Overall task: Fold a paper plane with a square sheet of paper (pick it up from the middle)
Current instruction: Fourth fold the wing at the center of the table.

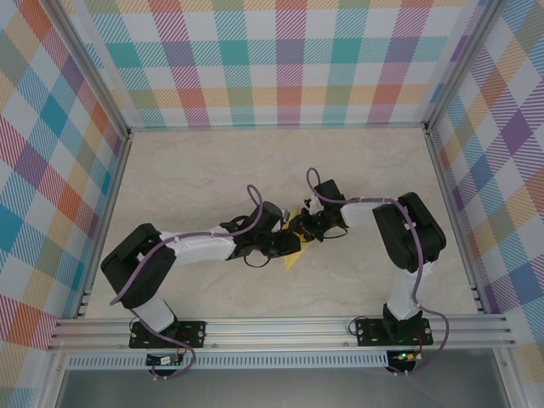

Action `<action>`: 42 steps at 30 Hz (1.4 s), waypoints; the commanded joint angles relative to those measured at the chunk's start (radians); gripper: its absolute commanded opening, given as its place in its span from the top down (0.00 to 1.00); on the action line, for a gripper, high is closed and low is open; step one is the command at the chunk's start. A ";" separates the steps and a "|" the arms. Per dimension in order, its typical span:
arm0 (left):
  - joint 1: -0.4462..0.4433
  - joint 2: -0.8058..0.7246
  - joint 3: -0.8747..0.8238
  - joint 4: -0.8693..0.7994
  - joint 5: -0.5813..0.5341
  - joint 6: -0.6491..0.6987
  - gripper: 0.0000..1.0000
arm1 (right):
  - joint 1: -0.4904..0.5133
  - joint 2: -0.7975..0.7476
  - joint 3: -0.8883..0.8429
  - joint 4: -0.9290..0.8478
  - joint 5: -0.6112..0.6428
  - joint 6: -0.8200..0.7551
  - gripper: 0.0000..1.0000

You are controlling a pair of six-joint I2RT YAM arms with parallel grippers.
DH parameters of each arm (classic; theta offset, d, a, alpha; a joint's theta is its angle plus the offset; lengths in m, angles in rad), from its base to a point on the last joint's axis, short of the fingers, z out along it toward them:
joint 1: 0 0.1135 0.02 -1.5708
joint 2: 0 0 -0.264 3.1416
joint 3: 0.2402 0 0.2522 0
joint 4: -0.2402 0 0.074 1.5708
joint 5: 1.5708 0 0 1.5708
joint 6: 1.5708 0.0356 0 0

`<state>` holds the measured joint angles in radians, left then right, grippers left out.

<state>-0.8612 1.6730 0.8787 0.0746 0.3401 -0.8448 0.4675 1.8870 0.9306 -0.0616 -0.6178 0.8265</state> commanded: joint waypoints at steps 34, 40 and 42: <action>-0.010 0.045 -0.232 0.189 0.151 -0.078 0.82 | 0.003 0.118 -0.062 -0.135 0.195 -0.010 0.78; -0.010 0.024 -0.245 0.116 0.169 -0.056 0.82 | 0.004 0.116 -0.060 -0.135 0.196 -0.009 0.78; -0.010 0.022 -0.253 0.109 0.175 -0.056 0.82 | 0.003 0.116 -0.062 -0.138 0.196 -0.009 0.78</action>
<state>-0.8600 1.7081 0.6575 0.2897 0.4633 -0.9077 0.4675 1.8889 0.9306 -0.0616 -0.6186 0.8265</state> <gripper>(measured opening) 0.180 0.218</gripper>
